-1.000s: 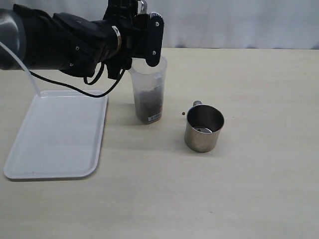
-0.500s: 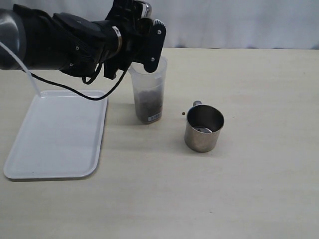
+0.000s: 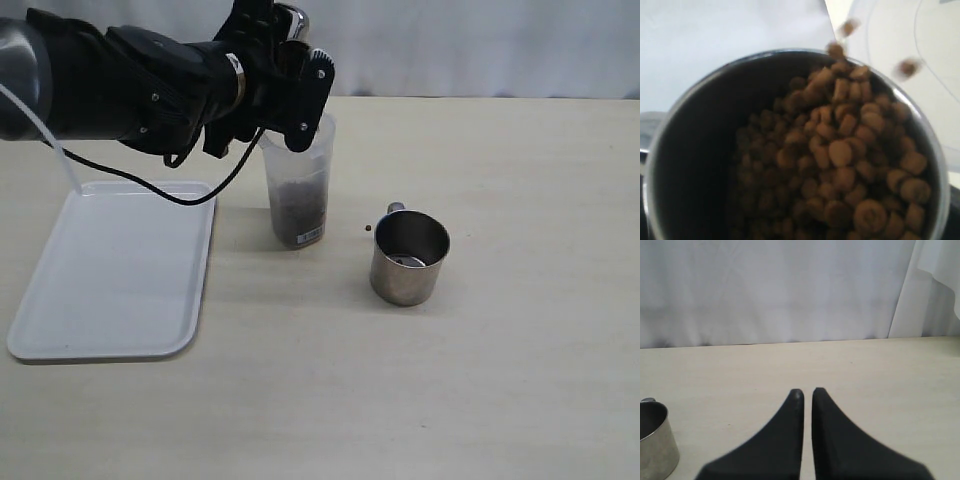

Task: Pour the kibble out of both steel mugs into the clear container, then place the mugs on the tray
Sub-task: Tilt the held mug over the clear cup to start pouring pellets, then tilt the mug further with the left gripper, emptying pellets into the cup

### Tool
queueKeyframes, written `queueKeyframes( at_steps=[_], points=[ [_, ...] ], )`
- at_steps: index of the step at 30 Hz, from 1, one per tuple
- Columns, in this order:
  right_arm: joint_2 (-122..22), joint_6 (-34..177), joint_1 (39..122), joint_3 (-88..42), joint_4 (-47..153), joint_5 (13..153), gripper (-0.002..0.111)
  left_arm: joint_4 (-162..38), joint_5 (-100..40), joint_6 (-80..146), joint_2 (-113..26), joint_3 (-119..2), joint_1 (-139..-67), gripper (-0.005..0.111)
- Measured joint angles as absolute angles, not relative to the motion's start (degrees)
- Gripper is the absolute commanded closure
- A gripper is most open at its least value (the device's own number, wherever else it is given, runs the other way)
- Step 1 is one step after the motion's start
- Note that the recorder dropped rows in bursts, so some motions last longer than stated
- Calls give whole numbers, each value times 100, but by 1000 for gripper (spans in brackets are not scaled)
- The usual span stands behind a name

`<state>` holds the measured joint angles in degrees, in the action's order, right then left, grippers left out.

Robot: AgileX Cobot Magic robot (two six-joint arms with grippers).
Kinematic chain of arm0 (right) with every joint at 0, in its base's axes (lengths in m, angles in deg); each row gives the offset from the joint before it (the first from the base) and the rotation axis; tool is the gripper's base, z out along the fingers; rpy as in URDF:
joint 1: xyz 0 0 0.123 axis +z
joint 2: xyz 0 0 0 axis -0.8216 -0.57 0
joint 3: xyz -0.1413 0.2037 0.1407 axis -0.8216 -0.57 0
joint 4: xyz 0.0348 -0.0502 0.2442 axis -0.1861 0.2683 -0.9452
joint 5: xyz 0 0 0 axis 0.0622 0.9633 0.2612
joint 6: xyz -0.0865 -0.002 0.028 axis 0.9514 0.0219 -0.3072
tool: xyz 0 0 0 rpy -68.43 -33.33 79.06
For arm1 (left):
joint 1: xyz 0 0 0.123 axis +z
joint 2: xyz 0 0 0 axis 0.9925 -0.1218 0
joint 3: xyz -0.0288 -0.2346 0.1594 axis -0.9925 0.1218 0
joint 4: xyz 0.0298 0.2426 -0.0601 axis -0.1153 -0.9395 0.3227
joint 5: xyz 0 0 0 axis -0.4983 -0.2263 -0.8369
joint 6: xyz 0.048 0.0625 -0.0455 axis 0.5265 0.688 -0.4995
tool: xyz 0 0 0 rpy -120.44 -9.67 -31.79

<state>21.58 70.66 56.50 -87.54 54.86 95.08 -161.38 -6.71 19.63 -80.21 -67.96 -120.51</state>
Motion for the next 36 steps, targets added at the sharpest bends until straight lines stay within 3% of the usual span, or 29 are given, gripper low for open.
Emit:
queueKeyframes(
  at_steps=[36],
  points=[
    [2158,7066,5650,-8754,5486,9508,104,-16138,-671,2766,-8021,-6796,-12051,107]
  ],
)
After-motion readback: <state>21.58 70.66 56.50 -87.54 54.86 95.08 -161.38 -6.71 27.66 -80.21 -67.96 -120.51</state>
